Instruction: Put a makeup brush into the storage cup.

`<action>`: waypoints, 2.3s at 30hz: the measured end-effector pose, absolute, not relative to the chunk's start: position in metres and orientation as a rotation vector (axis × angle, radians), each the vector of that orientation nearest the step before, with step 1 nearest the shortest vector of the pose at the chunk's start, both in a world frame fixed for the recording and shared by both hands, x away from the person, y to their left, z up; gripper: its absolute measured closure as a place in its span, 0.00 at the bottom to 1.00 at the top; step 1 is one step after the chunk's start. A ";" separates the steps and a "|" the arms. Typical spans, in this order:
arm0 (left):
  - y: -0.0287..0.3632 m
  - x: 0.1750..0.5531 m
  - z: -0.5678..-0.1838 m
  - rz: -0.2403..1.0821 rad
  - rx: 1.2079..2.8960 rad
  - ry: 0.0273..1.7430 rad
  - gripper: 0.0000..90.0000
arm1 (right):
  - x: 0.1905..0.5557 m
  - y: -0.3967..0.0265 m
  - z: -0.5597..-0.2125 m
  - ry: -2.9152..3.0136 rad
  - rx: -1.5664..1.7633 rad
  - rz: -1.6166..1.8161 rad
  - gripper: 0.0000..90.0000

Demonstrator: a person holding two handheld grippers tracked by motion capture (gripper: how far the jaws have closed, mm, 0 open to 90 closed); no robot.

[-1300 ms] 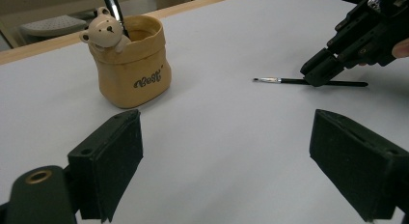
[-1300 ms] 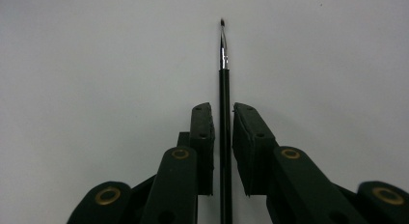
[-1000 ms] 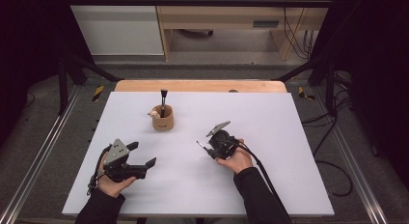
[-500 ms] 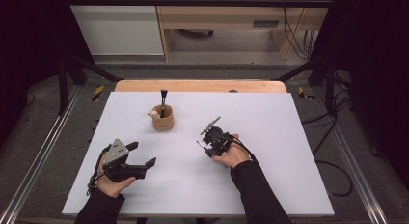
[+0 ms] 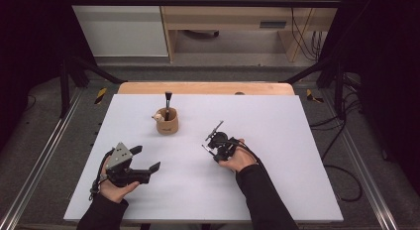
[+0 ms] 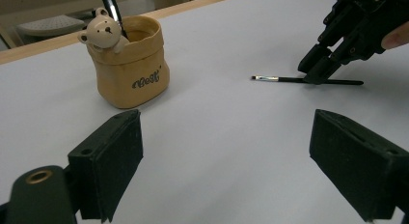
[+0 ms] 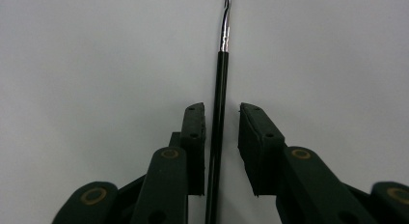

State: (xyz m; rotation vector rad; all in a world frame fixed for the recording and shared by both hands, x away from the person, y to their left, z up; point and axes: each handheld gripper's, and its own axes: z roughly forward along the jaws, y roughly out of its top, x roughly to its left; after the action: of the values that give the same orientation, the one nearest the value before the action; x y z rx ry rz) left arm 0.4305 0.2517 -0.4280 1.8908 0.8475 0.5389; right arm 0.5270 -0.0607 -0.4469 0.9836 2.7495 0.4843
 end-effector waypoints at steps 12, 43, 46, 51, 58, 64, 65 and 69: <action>0.251 0.430 -0.428 0.541 1.893 0.844 0.12 | 0.527 -0.059 -0.449 2.777 1.029 0.475 0.88; 0.250 0.430 -0.427 0.530 1.890 0.849 0.12 | 0.521 -0.062 -0.438 2.765 0.980 0.534 0.95; 0.250 0.430 -0.427 0.530 1.890 0.852 0.12 | 0.518 -0.064 -0.432 2.756 0.970 0.572 0.95; 0.250 0.430 -0.427 0.530 1.889 0.856 0.12 | 0.511 -0.067 -0.423 2.739 0.962 0.636 0.95; 0.250 0.429 -0.425 0.526 1.878 0.863 0.13 | 0.501 -0.073 -0.410 2.710 0.940 0.738 0.95; 0.247 0.427 -0.424 0.517 1.871 0.863 0.13 | 0.491 -0.080 -0.402 2.676 0.930 0.842 0.95; 0.247 0.427 -0.424 0.512 1.869 0.861 0.13 | 0.490 -0.081 -0.402 2.670 0.920 0.852 0.95; 0.244 0.426 -0.422 0.510 1.868 0.862 0.13 | 0.484 -0.086 -0.402 2.644 0.924 0.899 0.95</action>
State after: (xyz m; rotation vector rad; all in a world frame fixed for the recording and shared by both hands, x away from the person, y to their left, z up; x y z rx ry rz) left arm 0.4260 0.2445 -0.4224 1.8680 0.8622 0.5104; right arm 0.4836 -0.0862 -0.4018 0.9240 2.6435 0.8986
